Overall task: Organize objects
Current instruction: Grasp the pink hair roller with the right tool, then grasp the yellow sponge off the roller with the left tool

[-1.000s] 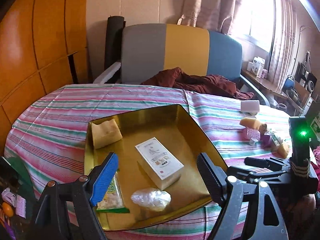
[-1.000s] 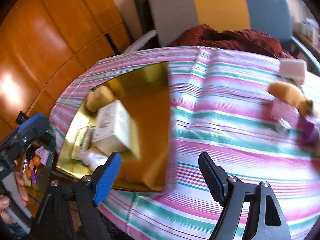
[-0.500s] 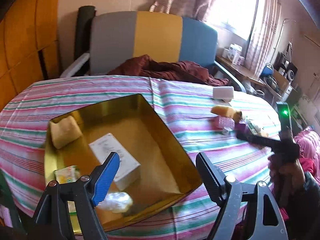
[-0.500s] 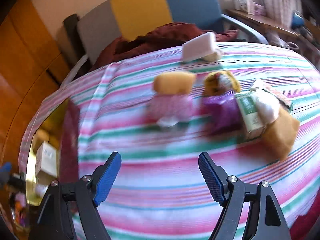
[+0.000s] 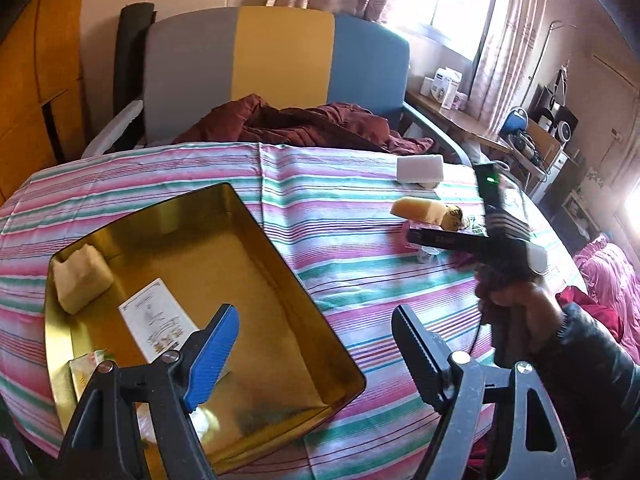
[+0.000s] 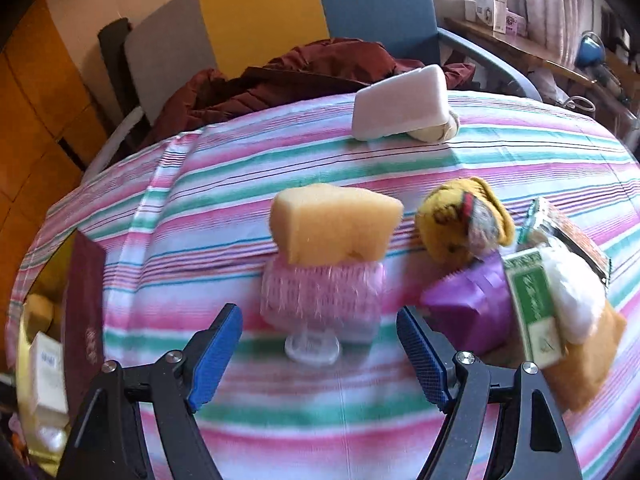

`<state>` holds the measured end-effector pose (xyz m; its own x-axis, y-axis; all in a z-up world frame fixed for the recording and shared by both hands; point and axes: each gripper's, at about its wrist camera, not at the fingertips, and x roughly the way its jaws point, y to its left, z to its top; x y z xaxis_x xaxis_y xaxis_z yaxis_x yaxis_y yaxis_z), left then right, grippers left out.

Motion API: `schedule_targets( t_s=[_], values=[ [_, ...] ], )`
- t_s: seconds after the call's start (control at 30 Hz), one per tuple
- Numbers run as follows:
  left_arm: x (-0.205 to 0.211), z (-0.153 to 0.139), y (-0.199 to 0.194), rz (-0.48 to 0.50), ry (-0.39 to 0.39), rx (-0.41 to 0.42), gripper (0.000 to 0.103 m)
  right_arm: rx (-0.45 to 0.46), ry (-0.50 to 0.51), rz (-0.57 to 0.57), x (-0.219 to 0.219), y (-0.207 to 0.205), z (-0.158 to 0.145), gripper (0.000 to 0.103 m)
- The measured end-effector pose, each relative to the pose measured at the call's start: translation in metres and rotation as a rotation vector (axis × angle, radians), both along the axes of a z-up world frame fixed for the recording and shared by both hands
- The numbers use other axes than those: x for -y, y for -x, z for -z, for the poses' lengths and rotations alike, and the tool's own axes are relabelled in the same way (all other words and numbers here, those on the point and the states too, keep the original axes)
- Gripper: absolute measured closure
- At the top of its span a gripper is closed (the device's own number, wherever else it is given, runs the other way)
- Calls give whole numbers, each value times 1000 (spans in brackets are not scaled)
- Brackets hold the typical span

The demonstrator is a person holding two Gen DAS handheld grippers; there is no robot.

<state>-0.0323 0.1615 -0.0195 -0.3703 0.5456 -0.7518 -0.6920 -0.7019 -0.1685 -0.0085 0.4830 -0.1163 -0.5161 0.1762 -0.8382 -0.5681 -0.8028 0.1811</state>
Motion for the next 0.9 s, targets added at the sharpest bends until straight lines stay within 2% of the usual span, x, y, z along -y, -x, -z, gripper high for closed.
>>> schedule_targets(
  t_s=[0.03, 0.07, 0.1, 0.2, 0.33, 0.47, 0.6, 0.8, 0.9],
  values=[
    [-3, 0, 0, 5, -1, 2, 23, 9, -1, -2, -2, 5, 3, 24],
    [-6, 0, 1, 9, -1, 3, 23, 23, -4, -8, -2, 7, 6, 33],
    [-10, 0, 1, 18, 0, 3, 23, 36, -9, -18, -2, 8, 8, 37],
    [-21, 2, 3, 41, 4, 5, 23, 22, -4, -60, 2, 1, 4, 38],
    [-40, 6, 7, 80, 2, 34, 23, 23, 35, -177, 17, -21, 0, 38],
    [-67, 15, 14, 136, -6, 107, 23, 55, 39, -332, 38, -45, -3, 38],
    [-100, 29, 17, 215, -35, 224, 21, 77, 32, -431, 51, -64, -1, 38],
    [-153, 54, 12, 331, -34, 354, 16, 63, 9, -500, 58, -80, 5, 38],
    [-167, 65, 17, 350, -45, 407, 12, 38, 25, -499, 53, -82, 6, 38]
  ],
)
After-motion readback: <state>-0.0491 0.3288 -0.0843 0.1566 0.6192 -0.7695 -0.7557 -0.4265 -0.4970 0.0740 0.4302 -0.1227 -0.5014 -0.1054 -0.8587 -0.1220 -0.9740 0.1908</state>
